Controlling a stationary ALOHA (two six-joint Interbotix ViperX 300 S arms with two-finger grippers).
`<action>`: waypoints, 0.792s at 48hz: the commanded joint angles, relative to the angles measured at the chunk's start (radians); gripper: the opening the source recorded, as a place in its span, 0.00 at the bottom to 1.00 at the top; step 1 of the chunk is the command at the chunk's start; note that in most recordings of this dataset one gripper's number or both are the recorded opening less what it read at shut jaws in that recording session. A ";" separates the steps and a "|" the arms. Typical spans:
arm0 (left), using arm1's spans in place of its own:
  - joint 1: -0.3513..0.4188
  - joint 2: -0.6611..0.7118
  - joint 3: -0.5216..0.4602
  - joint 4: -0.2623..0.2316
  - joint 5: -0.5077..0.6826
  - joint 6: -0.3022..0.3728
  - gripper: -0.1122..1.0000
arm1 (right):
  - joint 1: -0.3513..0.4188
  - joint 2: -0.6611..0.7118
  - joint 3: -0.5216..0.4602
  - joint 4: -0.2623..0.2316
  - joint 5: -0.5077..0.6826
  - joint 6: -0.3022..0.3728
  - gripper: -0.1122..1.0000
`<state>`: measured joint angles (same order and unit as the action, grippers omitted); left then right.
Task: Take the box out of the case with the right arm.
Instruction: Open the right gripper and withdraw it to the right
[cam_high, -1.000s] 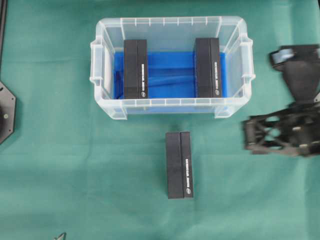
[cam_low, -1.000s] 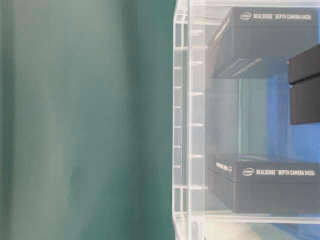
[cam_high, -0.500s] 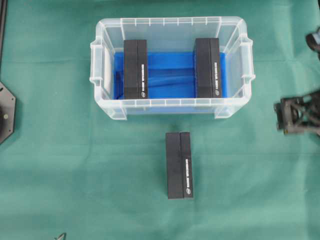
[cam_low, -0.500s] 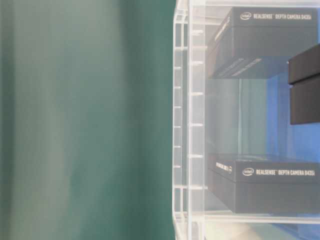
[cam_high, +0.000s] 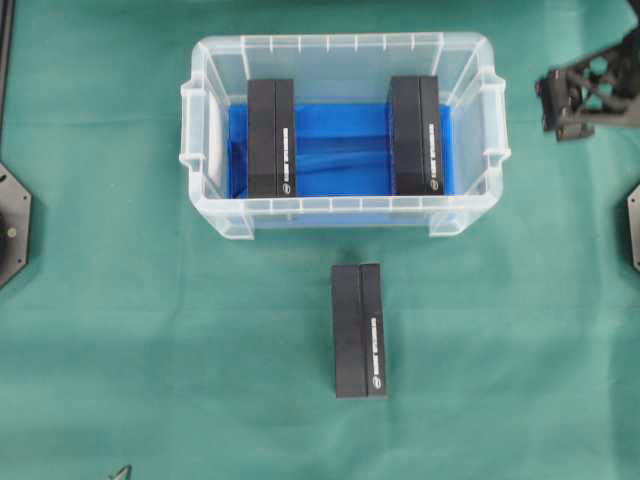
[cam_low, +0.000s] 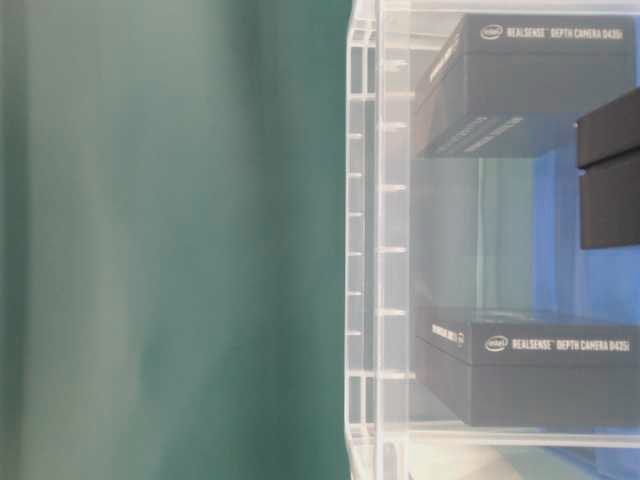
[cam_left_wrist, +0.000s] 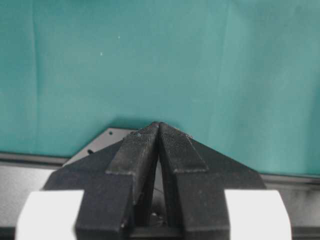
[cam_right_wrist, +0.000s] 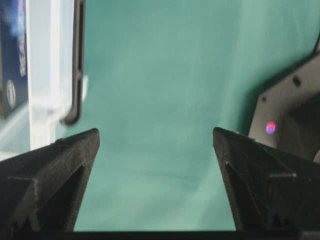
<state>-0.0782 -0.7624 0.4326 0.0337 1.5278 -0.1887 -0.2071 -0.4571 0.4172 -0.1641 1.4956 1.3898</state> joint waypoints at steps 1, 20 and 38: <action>-0.002 0.003 -0.011 0.003 -0.003 -0.002 0.10 | -0.038 -0.012 -0.006 -0.002 -0.014 -0.023 0.91; -0.002 0.003 -0.011 0.003 -0.003 -0.002 0.10 | -0.049 -0.012 0.008 0.018 -0.015 -0.029 0.91; -0.002 0.003 -0.011 0.003 -0.002 -0.002 0.10 | -0.049 -0.012 0.005 0.025 -0.015 -0.029 0.91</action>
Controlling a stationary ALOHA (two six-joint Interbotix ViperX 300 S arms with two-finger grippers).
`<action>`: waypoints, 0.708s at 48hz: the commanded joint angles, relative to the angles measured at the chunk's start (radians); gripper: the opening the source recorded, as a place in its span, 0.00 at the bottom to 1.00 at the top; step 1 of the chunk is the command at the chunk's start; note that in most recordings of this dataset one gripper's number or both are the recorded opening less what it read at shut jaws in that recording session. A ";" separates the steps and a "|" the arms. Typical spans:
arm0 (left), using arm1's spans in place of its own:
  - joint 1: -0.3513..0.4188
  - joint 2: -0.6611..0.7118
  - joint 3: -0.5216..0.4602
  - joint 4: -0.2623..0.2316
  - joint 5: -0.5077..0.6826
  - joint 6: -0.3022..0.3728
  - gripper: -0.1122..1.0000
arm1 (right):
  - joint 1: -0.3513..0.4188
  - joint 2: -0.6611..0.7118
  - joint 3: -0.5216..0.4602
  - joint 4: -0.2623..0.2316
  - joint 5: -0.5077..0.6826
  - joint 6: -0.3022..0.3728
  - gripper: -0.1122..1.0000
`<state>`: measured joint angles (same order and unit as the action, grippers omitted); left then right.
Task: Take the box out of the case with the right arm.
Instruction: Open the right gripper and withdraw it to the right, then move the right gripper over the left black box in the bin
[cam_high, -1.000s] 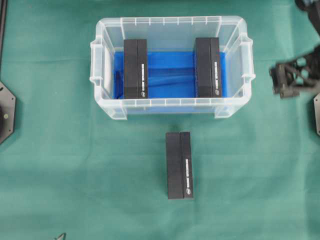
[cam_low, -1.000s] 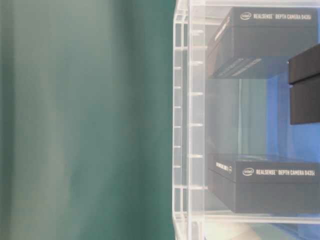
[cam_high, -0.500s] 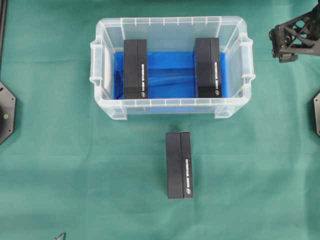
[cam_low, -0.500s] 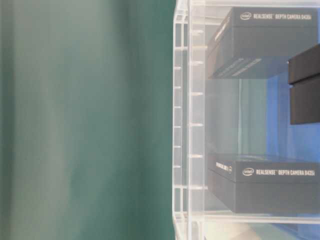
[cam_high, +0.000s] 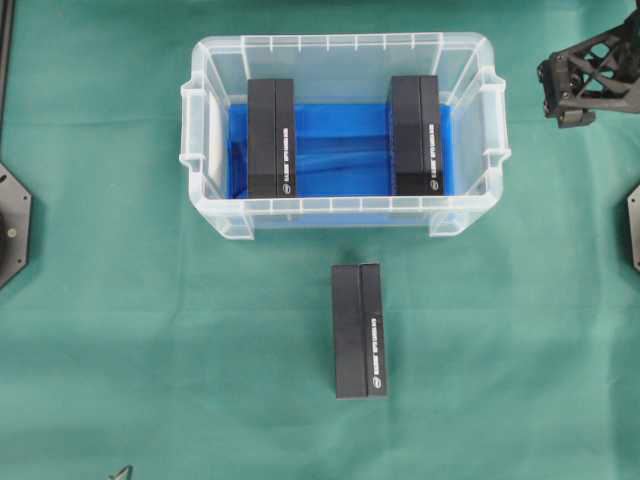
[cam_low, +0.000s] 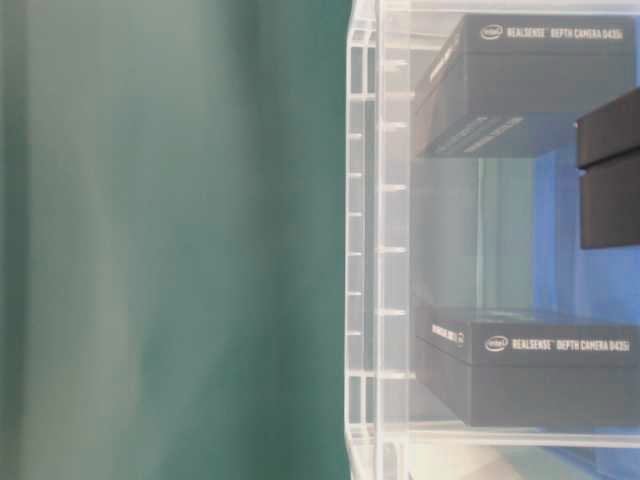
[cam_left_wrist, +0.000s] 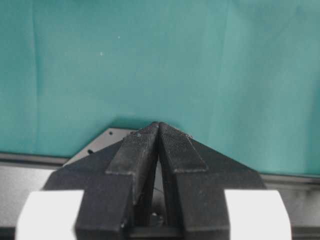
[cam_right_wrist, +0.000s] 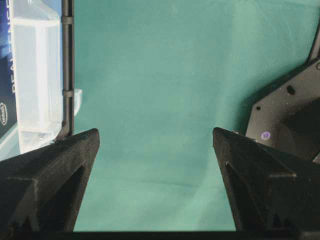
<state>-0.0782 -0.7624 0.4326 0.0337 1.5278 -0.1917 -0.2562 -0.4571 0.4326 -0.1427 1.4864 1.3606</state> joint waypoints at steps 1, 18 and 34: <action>-0.002 0.005 -0.012 0.003 -0.003 0.002 0.10 | 0.000 -0.011 -0.011 0.002 -0.005 0.000 0.91; -0.002 0.005 -0.012 0.003 -0.003 0.000 0.10 | 0.000 0.052 -0.071 0.011 -0.083 0.002 0.91; -0.002 0.003 -0.012 0.003 -0.006 0.000 0.10 | 0.038 0.334 -0.354 0.014 -0.137 -0.005 0.90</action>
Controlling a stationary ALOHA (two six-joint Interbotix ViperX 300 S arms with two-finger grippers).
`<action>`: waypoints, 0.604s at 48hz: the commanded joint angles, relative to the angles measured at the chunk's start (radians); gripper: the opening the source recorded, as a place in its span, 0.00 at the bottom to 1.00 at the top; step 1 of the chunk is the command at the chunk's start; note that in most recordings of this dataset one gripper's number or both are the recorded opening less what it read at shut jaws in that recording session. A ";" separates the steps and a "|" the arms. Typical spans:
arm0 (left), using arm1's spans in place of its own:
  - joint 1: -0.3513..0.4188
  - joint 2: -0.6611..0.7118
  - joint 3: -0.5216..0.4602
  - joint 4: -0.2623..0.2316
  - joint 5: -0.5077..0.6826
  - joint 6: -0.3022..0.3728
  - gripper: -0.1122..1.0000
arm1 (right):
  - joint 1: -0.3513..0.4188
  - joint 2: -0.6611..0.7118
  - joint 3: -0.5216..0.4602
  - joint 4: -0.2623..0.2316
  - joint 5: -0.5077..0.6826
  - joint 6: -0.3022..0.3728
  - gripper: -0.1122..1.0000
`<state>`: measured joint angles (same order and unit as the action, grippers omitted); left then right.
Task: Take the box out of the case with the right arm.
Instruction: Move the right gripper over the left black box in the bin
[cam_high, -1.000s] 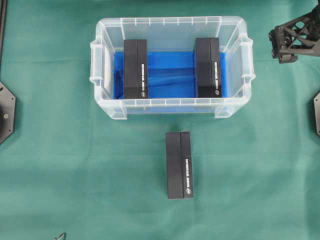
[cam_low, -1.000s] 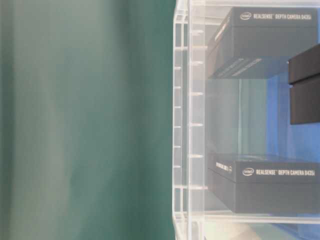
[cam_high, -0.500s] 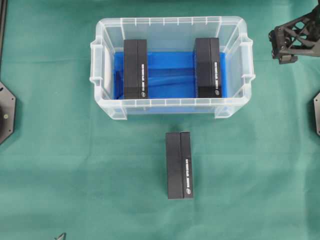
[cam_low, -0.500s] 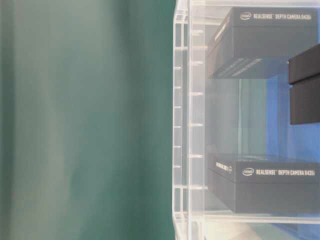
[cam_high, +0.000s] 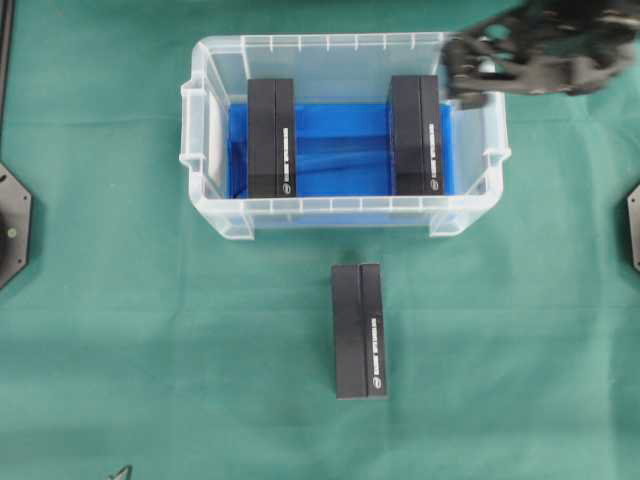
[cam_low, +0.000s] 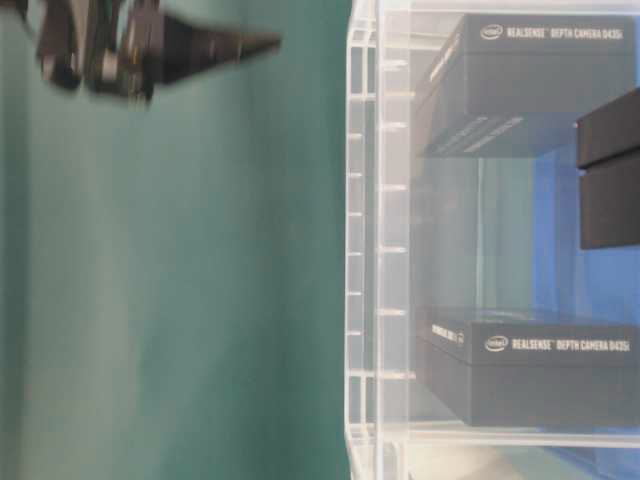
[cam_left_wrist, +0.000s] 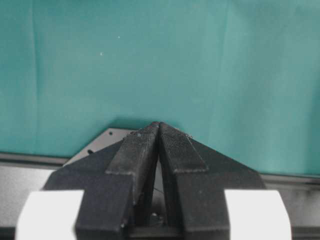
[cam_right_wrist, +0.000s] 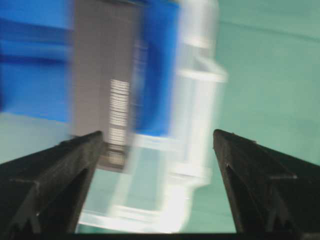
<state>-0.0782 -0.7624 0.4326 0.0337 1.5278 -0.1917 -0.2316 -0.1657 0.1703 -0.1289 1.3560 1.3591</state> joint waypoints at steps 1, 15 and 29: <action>-0.002 0.003 -0.014 0.003 -0.006 0.000 0.10 | 0.018 0.071 -0.121 0.000 -0.006 -0.003 0.90; 0.000 0.003 -0.020 0.003 -0.002 0.000 0.10 | 0.061 0.307 -0.411 0.003 -0.003 -0.003 0.89; 0.000 0.005 -0.028 0.003 -0.002 0.000 0.10 | 0.084 0.495 -0.647 0.032 0.000 -0.003 0.89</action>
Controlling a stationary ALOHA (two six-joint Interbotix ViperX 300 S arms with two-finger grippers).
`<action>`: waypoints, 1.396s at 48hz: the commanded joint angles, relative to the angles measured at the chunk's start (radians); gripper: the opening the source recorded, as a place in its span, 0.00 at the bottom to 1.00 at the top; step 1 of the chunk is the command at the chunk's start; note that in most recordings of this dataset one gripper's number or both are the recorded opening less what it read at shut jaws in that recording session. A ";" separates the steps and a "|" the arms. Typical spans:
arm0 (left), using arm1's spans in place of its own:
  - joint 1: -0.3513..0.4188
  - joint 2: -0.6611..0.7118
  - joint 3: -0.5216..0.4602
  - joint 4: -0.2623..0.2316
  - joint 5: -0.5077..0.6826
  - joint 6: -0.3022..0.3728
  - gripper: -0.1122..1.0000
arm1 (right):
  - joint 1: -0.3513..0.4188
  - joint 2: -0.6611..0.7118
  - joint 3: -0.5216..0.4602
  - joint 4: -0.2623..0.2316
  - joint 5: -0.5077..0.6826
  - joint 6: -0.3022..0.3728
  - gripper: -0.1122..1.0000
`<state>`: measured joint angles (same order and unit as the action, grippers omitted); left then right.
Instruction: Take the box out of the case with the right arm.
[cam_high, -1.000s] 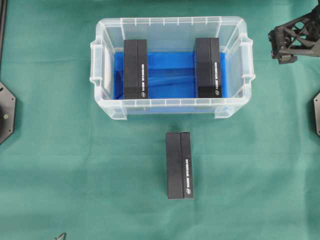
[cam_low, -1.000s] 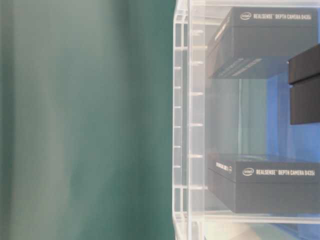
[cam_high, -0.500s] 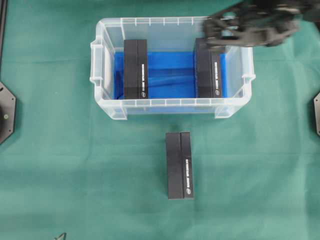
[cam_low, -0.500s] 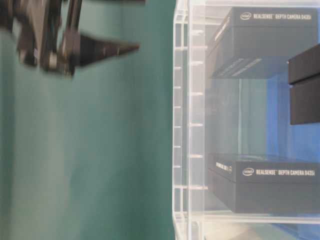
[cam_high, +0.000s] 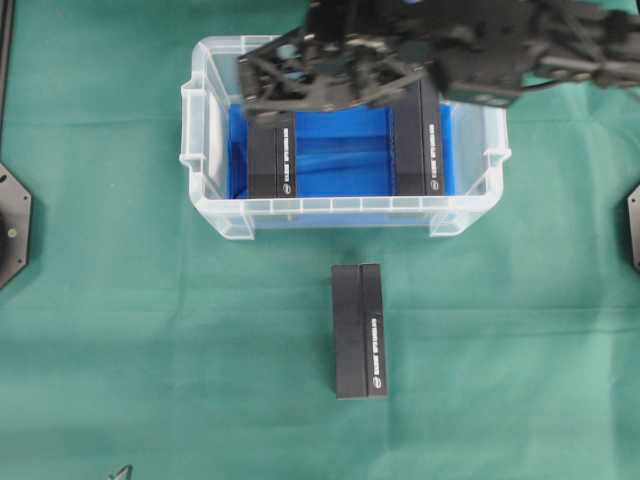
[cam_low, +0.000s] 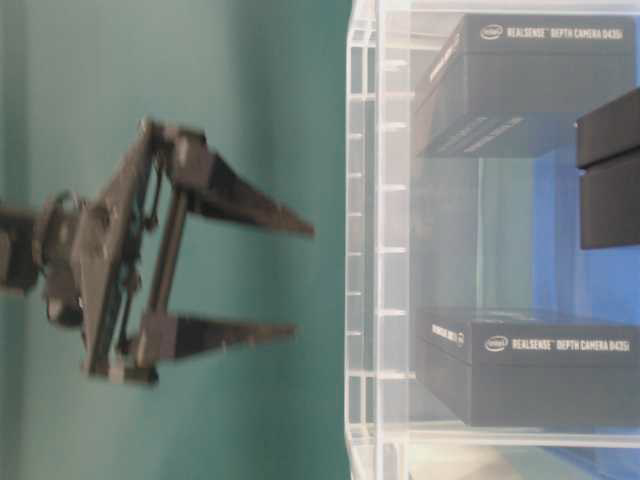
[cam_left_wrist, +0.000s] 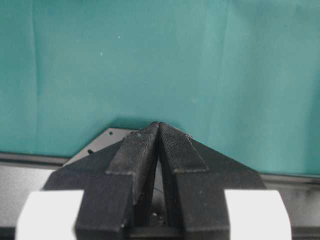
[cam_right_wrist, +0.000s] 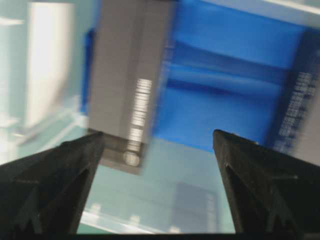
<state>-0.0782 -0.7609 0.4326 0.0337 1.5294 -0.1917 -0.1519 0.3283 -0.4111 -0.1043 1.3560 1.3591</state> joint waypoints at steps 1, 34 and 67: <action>0.000 0.002 -0.029 0.003 -0.003 0.000 0.10 | 0.005 0.011 -0.077 0.011 0.000 -0.002 0.89; 0.000 0.002 -0.037 0.003 -0.003 0.000 0.10 | 0.009 0.095 -0.196 0.021 0.049 -0.003 0.89; 0.000 0.002 -0.037 0.003 -0.003 0.002 0.10 | 0.009 0.097 -0.196 0.021 0.044 -0.003 0.89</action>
<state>-0.0782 -0.7624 0.4218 0.0337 1.5294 -0.1917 -0.1457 0.4495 -0.5844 -0.0828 1.4036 1.3576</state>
